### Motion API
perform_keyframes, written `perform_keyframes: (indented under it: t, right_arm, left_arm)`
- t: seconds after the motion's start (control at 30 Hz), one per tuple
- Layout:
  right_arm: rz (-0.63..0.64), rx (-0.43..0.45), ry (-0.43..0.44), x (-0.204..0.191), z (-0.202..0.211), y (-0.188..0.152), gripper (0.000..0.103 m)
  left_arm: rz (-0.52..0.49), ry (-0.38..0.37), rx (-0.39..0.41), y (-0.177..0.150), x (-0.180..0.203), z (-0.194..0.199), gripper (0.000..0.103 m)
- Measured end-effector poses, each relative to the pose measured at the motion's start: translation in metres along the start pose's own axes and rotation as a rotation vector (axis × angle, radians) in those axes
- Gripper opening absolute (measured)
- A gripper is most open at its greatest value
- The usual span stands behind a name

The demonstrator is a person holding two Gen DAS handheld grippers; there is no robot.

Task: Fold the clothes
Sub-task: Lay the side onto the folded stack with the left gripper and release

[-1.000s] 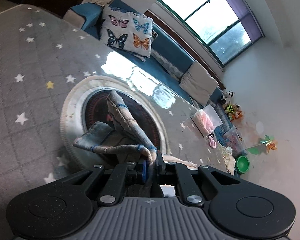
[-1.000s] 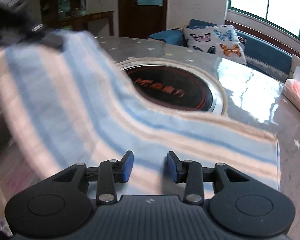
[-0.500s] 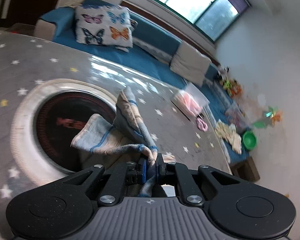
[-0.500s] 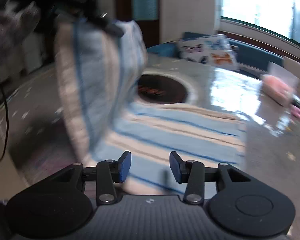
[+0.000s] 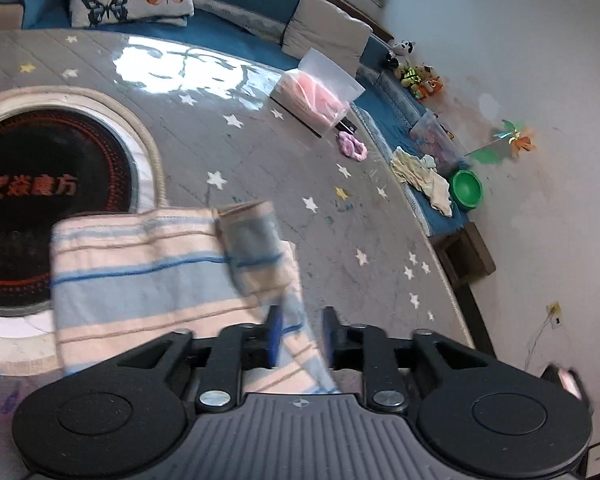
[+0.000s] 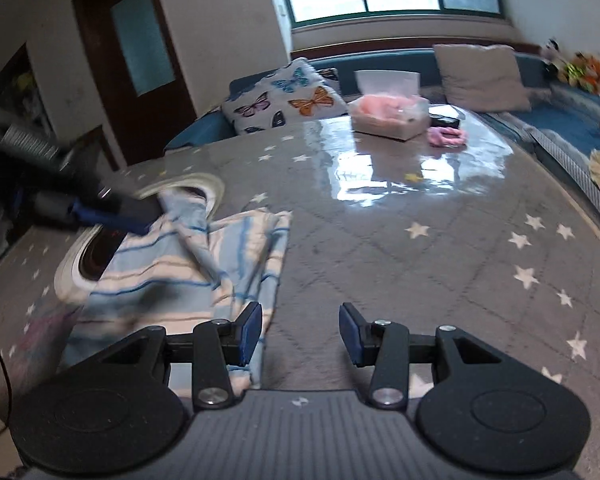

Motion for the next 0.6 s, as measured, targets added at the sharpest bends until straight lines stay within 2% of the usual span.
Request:
perform_keyframes:
  t: [0.13, 0.2, 0.4, 0.6]
  right_arm:
    - [-0.021, 0.012, 0.033, 0.008, -0.007, 0.009, 0.043]
    - [-0.004, 0.014, 0.067, 0.001, -0.016, 0.017, 0.043]
    - [0.021, -0.005, 0.148, -0.021, -0.054, 0.034, 0.043]
    - [-0.011, -0.036, 0.162, -0.021, -0.089, 0.046, 0.041]
  left_arm:
    - [-0.038, 0.052, 0.032, -0.002, -0.022, 0.019, 0.034]
    - [-0.042, 0.098, 0.046, -0.004, -0.038, 0.025, 0.039]
    - [-0.024, 0.232, 0.085, -0.009, -0.088, 0.036, 0.042]
    - [0.037, 0.256, 0.089, -0.006, -0.114, 0.033, 0.043]
Point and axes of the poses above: each gripper's, at about its wrist camera, not at the fingertips, and z roughly against the way its jaws point, x to its right, y to its top, the point moved 9 cm from there along -z, roughly the way its jaws point, and after that the axes turned 15 degrees about z, right-handed, at the moved point
